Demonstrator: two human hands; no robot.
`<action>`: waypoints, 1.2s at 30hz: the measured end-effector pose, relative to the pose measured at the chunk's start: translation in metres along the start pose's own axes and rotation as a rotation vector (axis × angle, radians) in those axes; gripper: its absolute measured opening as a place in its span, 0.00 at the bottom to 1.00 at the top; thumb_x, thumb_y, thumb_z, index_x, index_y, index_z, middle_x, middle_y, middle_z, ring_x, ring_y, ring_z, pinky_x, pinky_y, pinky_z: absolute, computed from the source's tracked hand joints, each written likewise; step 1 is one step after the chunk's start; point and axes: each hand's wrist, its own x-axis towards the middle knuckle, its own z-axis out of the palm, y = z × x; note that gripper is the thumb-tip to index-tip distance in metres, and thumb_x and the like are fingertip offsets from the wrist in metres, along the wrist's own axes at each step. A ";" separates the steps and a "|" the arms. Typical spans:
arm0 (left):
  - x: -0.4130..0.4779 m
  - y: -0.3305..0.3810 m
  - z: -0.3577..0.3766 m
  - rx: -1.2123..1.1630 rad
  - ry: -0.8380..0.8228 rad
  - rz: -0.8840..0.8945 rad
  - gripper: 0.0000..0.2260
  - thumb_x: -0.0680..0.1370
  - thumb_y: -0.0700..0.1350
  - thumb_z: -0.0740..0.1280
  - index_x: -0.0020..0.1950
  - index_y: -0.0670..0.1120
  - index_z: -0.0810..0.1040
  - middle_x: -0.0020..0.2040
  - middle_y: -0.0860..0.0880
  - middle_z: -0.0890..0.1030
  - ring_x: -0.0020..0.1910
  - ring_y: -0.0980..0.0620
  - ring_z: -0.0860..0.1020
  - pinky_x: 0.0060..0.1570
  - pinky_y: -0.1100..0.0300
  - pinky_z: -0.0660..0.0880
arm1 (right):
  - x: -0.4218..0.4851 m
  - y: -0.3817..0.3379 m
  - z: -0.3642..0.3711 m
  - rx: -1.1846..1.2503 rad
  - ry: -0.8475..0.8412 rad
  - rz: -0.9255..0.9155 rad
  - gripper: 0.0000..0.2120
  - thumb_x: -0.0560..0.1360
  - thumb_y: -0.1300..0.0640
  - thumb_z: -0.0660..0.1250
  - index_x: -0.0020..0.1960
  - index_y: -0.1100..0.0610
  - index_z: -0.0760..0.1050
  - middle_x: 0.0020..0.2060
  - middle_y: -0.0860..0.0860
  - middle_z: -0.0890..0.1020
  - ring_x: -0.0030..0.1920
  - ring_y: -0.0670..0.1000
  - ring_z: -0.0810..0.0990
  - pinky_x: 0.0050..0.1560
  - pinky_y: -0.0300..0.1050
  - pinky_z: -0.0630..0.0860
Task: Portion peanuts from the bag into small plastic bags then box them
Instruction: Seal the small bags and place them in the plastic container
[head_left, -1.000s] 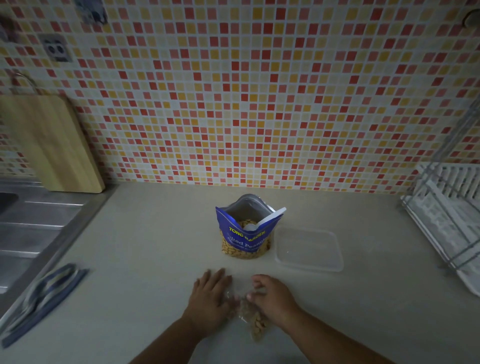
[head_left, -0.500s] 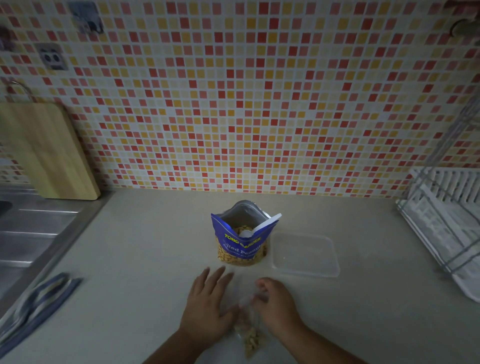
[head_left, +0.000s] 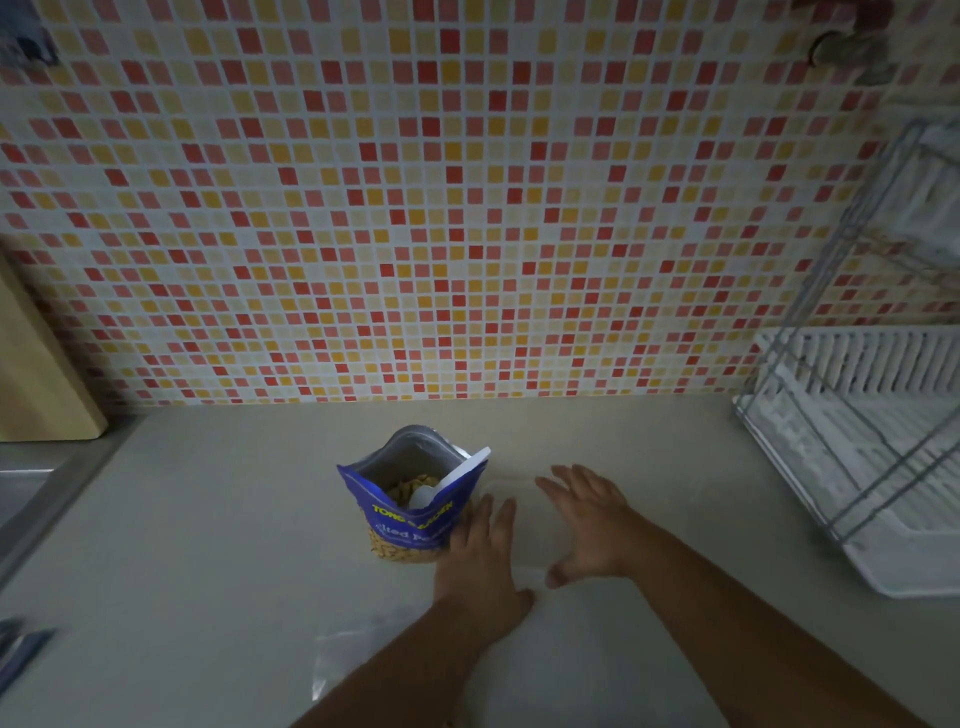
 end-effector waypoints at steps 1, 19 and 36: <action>0.005 0.001 0.000 -0.003 -0.029 -0.024 0.45 0.70 0.58 0.67 0.76 0.53 0.41 0.78 0.48 0.44 0.76 0.42 0.48 0.73 0.50 0.54 | 0.004 0.000 0.002 -0.030 -0.038 -0.013 0.57 0.60 0.33 0.71 0.77 0.47 0.42 0.78 0.52 0.43 0.77 0.56 0.40 0.76 0.53 0.42; -0.065 -0.052 0.040 -0.238 0.203 0.202 0.49 0.61 0.69 0.66 0.76 0.50 0.52 0.70 0.41 0.69 0.68 0.46 0.68 0.62 0.53 0.71 | -0.050 -0.038 0.049 -0.035 -0.050 -0.201 0.54 0.57 0.38 0.72 0.76 0.43 0.46 0.75 0.55 0.49 0.75 0.57 0.48 0.74 0.58 0.41; -0.087 -0.066 0.040 -0.261 0.207 0.119 0.50 0.62 0.62 0.68 0.74 0.56 0.40 0.71 0.46 0.68 0.68 0.41 0.66 0.71 0.51 0.61 | -0.037 -0.015 0.002 0.108 -0.137 -0.046 0.55 0.52 0.28 0.68 0.74 0.39 0.51 0.75 0.53 0.52 0.75 0.55 0.49 0.73 0.52 0.48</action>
